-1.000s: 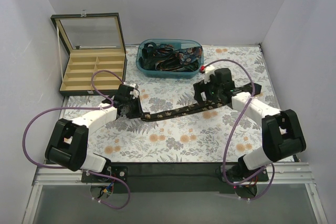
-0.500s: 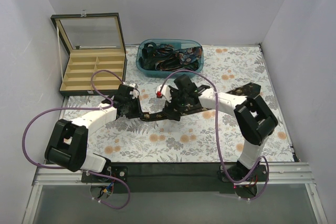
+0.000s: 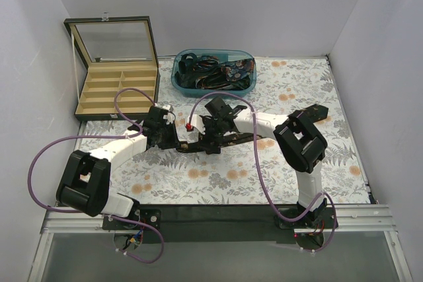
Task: Roll the ties
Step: Roll the tie
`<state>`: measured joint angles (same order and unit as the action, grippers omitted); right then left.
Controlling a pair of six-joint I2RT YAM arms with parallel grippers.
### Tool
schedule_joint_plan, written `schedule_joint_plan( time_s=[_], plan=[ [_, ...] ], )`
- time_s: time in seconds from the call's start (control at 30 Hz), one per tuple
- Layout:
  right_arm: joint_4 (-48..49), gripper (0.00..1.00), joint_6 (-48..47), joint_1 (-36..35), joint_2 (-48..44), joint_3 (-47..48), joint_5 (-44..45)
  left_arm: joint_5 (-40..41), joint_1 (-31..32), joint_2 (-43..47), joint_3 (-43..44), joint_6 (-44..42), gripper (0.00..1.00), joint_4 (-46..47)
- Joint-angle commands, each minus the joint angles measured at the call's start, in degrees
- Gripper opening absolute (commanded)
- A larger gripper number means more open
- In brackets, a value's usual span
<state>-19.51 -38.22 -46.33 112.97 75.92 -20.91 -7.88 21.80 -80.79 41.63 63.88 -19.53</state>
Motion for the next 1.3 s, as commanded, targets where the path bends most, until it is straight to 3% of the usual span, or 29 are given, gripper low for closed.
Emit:
schedule_joint_plan(
  time_s=[0.0,0.17,0.23,0.3,0.4,0.5,0.63,0.7,1.1,1.27],
  plan=[
    [-1.8,0.77,-2.6,-0.9,1.4,3.1,-1.2,0.4,-0.4,2.4,-0.2,-0.9,0.09,-0.5],
    [-2.5,0.72,-2.8,-1.4,2.4,3.3,-1.5,0.7,-0.4,2.5,-0.3,-0.9,0.11,-0.7],
    [-2.6,0.6,-3.1,-1.6,2.5,3.2,-1.2,0.7,-0.4,2.5,-0.2,-0.8,0.13,-0.8],
    [-2.7,0.55,-3.2,-1.7,2.4,2.7,-1.0,0.6,-0.4,2.7,-0.4,-0.8,0.14,-0.8],
    [-2.7,0.54,-3.4,-1.8,1.8,2.0,-1.0,0.8,-0.4,2.9,-0.6,-0.7,0.19,-0.9],
    [-2.7,0.46,-3.4,-1.8,1.2,1.4,-0.6,0.4,-0.4,3.4,-0.8,-0.6,0.25,-0.9],
    [-2.7,0.45,-3.5,-1.8,0.7,0.5,-0.5,0.1,-0.4,3.7,-1.0,-0.3,0.29,-0.9],
    [-2.7,0.39,-3.5,-1.8,0.4,0.2,-0.5,-0.2,-0.4,3.9,-1.2,0.0,0.29,-1.0],
    [-2.3,0.39,-3.9,-2.8,-1.0,-1.0,0.9,-0.4,-0.4,3.5,-1.9,0.5,0.3,-1.3],
    [-1.3,0.51,-0.6,-2.7,-3.3,-0.9,0.6,-0.6,-0.4,3.6,-2.0,0.5,0.27,-1.4]
  ],
)
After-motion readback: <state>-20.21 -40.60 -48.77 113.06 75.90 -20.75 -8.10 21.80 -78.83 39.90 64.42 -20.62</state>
